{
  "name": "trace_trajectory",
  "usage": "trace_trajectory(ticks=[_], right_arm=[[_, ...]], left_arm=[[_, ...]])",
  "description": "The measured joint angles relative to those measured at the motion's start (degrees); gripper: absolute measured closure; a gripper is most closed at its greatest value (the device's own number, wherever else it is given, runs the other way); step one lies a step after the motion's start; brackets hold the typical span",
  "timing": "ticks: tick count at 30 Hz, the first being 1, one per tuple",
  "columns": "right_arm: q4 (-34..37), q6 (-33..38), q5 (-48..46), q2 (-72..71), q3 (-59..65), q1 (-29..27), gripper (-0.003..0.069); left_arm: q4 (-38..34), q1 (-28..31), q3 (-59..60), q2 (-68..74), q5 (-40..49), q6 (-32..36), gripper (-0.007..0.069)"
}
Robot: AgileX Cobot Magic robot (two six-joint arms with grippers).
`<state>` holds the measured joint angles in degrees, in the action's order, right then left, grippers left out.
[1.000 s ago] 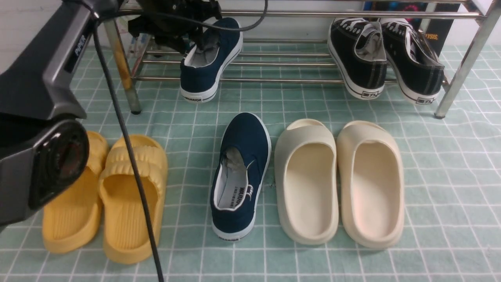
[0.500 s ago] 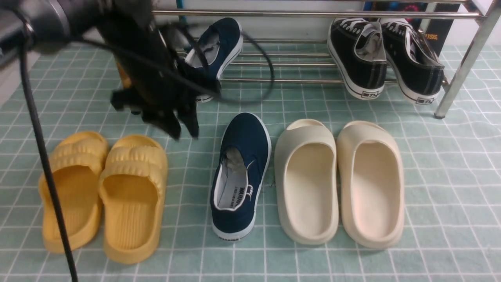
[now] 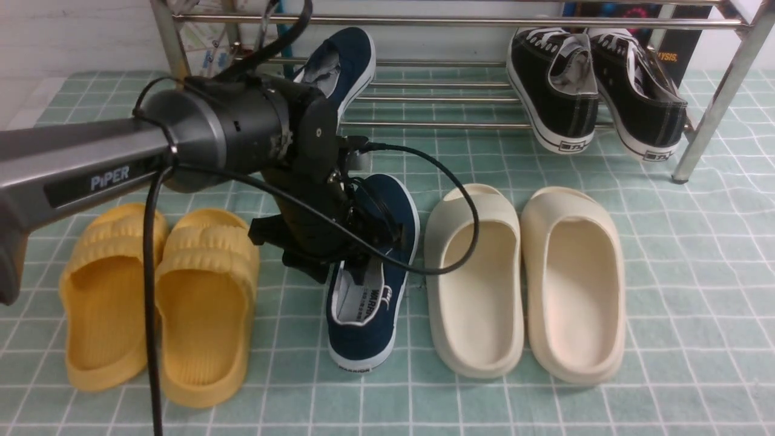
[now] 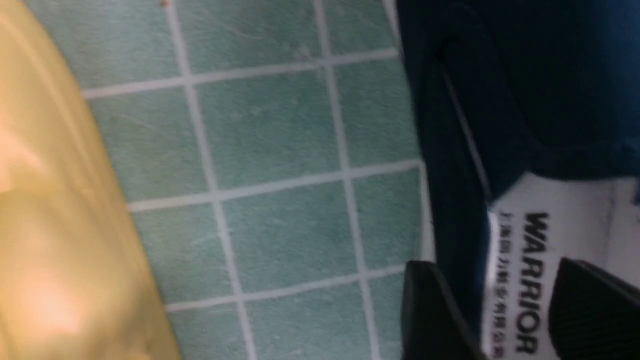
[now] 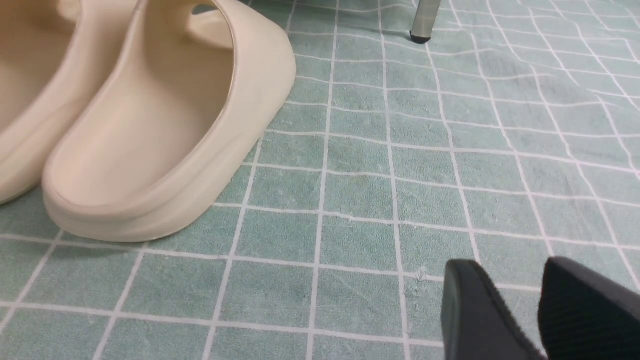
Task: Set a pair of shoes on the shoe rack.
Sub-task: Use the left arm to grab the shoe closest to it, then use the left arm to put a shoe into the shoe rack
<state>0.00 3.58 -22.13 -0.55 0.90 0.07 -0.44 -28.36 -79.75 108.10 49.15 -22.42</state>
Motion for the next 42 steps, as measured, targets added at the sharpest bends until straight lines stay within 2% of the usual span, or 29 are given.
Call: trace_trajectory(ticks=[1, 2, 4, 5, 6, 9, 17, 30, 35, 42], right_arm=[[0.0, 0.0, 0.0, 0.0, 0.0, 0.0, 0.0419], [0.0, 0.0, 0.0, 0.0, 0.0, 0.0, 0.0419], [0.0, 0.0, 0.0, 0.0, 0.0, 0.0, 0.0419], [0.0, 0.0, 0.0, 0.0, 0.0, 0.0, 0.0419], [0.0, 0.0, 0.0, 0.0, 0.0, 0.0, 0.0419], [0.0, 0.0, 0.0, 0.0, 0.0, 0.0, 0.0419], [0.0, 0.0, 0.0, 0.0, 0.0, 0.0, 0.0419], [0.0, 0.0, 0.0, 0.0, 0.0, 0.0, 0.0419], [0.0, 0.0, 0.0, 0.0, 0.0, 0.0, 0.0419], [0.0, 0.0, 0.0, 0.0, 0.0, 0.0, 0.0419]], left_arm=[[0.4, 0.0, 0.0, 0.1, 0.0, -0.4, 0.0348], [2.1, 0.0, 0.0, 0.6, -0.1, -2.0, 0.0415], [2.9, 0.0, 0.0, 1.3, -0.3, -2.9, 0.0496], [2.9, 0.0, 0.0, 1.3, -0.4, -2.9, 0.0503], [3.1, -0.1, 0.0, 1.8, -0.5, -3.0, 0.0559], [3.2, -0.1, -0.2, 1.9, 0.0, -2.6, 0.0608], [3.1, 0.7, -8.0, 1.2, 3.1, -0.7, 0.0608], [1.6, 3.3, -38.6, 13.1, 6.7, 1.1, 0.0608], [-0.8, 5.7, -49.4, 21.6, 7.6, 1.1, 0.0608], [-7.3, 9.7, -57.6, 27.0, 6.9, 1.1, 0.0608]])
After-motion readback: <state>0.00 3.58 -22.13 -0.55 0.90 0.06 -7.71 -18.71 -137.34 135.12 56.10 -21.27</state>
